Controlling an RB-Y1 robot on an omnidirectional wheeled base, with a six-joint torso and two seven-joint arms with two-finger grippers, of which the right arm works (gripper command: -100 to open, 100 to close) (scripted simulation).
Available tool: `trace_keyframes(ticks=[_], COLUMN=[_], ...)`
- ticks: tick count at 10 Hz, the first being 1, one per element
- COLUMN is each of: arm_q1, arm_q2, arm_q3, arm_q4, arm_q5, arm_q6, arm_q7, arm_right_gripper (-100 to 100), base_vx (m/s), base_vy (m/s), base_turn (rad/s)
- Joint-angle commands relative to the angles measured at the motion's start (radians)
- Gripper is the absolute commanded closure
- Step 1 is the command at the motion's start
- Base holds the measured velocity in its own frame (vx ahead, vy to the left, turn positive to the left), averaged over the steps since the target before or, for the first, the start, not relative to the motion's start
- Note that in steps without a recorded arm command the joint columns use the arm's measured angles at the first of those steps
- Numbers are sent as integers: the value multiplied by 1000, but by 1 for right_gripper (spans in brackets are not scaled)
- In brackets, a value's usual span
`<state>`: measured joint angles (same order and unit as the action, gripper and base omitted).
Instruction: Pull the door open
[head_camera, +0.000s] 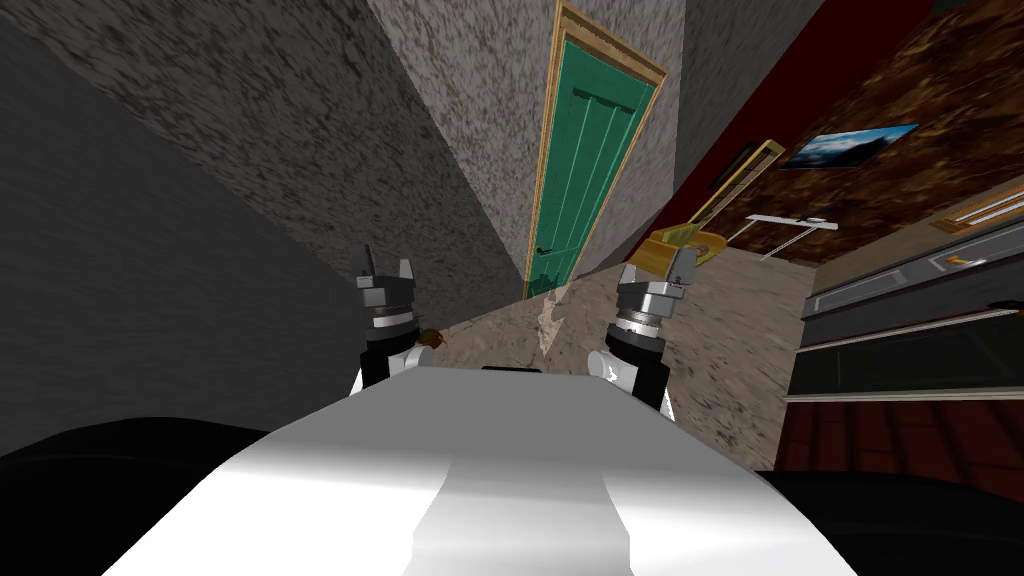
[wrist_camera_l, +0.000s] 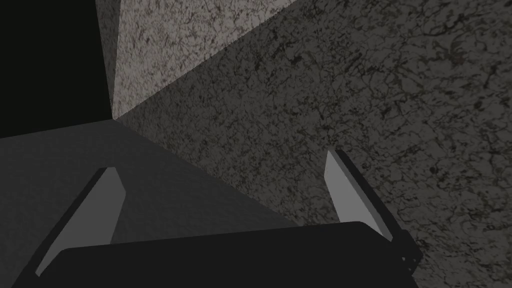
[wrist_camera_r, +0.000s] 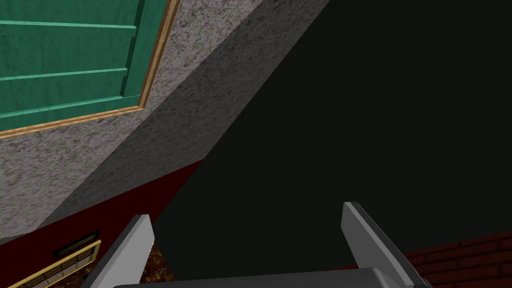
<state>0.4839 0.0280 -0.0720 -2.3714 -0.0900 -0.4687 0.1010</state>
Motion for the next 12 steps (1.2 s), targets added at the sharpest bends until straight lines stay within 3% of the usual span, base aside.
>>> trace_keyframes(ticks=[1,12], arm_q1=[-10,-104], arm_q2=[-9,-68], arm_q3=[2,23], arm_q4=[28,287], arm_q5=[0,-1], arm_q6=[-7,-66], arm_q7=[-5,-48], arm_right_gripper=[-100,-100], base_vx=[30,94], base_vy=[-12,-45], base_turn=[43,58])
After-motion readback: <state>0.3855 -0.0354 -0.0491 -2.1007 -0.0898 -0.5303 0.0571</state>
